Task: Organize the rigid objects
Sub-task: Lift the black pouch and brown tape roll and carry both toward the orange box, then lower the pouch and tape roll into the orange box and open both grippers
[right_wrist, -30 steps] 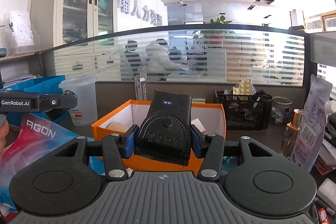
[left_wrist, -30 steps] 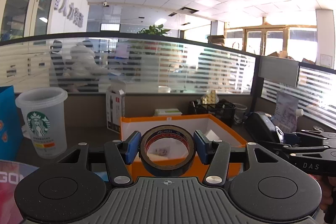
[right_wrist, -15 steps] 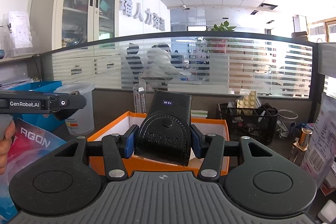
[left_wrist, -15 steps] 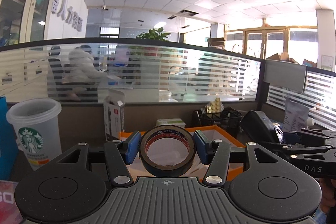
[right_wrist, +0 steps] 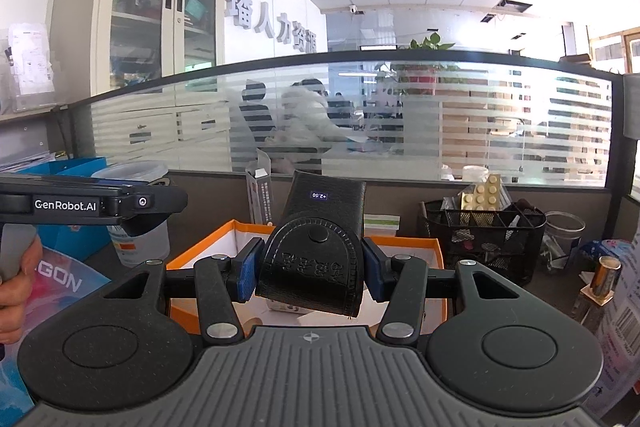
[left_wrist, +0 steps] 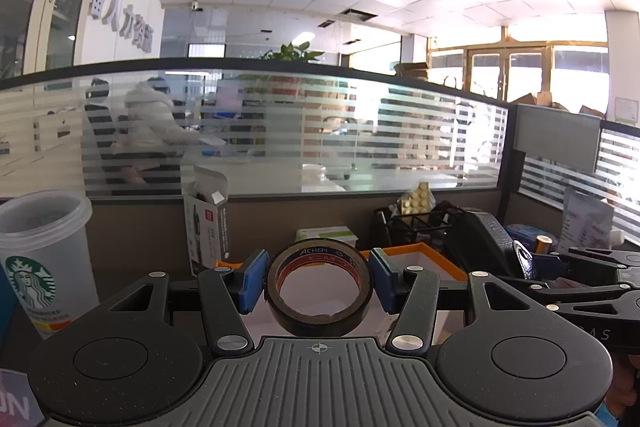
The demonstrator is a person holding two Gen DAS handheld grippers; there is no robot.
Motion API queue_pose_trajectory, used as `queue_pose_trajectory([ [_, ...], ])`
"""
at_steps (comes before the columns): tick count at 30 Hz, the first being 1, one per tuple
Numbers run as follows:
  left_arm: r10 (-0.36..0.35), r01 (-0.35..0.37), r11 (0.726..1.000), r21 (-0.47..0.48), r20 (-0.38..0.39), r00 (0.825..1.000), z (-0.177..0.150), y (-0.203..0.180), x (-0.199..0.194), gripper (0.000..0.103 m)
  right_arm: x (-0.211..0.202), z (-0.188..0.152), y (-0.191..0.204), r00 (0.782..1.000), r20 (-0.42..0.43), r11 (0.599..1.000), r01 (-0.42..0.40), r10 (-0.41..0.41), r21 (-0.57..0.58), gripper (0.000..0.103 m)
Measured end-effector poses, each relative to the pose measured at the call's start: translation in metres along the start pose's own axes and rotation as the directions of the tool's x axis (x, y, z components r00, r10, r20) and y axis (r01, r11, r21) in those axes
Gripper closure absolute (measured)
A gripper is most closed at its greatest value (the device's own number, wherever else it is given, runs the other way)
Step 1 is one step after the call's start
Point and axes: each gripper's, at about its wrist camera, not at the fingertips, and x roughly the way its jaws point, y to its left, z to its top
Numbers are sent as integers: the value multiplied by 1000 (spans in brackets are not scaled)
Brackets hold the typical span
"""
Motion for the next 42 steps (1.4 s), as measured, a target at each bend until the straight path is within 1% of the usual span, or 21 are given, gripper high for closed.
queue_pose_trajectory([
  [9, 24, -24, 1000, -8, -42, 999, -2, 13, 30, 50, 22, 1, -6, 1000, -23, 1000, 0, 0, 4, 55],
  [19, 35, -35, 999, 5, -105, 994, -7, 18, 63, 50, 50, 2, -10, 998, -68, 1000, 0, -2, -29, 55],
  [28, 57, -53, 998, 31, -164, 985, -10, 21, 92, 50, 75, 2, -18, 993, -116, 999, 1, -5, -37, 55],
  [42, 69, -57, 997, 57, -228, 971, -20, 20, 115, 50, 100, -8, -27, 986, -168, 999, 8, -14, -34, 55],
])
